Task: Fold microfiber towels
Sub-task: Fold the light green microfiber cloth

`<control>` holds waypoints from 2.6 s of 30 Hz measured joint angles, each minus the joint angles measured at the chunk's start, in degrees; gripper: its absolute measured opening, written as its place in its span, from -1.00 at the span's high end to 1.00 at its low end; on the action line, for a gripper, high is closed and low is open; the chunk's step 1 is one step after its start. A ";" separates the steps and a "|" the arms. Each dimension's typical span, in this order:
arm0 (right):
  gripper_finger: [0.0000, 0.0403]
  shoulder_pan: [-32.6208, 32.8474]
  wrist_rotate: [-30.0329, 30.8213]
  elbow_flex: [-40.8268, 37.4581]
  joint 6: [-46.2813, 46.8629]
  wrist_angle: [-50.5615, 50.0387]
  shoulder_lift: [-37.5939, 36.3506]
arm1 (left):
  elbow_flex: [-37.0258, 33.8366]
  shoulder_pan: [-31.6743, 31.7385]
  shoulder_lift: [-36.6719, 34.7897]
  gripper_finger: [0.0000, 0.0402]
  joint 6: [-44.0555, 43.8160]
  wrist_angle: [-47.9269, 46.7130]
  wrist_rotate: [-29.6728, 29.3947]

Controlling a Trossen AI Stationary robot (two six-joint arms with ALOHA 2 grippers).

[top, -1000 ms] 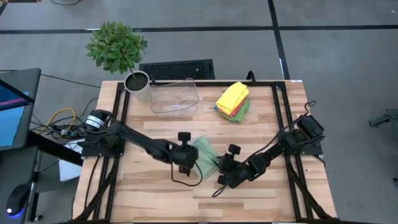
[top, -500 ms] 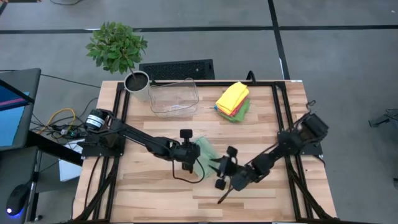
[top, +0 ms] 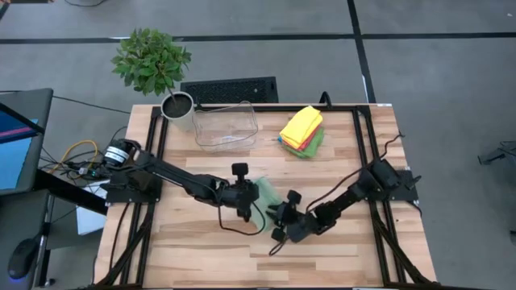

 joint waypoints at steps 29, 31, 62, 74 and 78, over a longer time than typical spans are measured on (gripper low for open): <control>0.42 5.05 4.65 -0.15 4.27 -5.01 -3.57 | -20.73 3.15 11.25 1.00 -5.01 48.25 10.05; 0.44 6.14 8.87 -0.06 1.41 -4.26 -7.07 | -20.23 3.11 12.08 1.00 -5.16 48.19 9.90; 0.52 -0.69 5.82 0.22 2.86 15.51 8.29 | -20.27 -0.89 3.00 1.00 -6.32 46.36 8.09; 0.52 4.96 17.80 0.15 -11.08 15.34 -3.87 | -17.82 1.56 17.09 1.00 -9.89 55.22 9.04; 0.52 4.94 17.25 0.46 -5.50 16.30 0.83 | -17.75 1.56 17.67 1.00 -10.32 56.13 9.36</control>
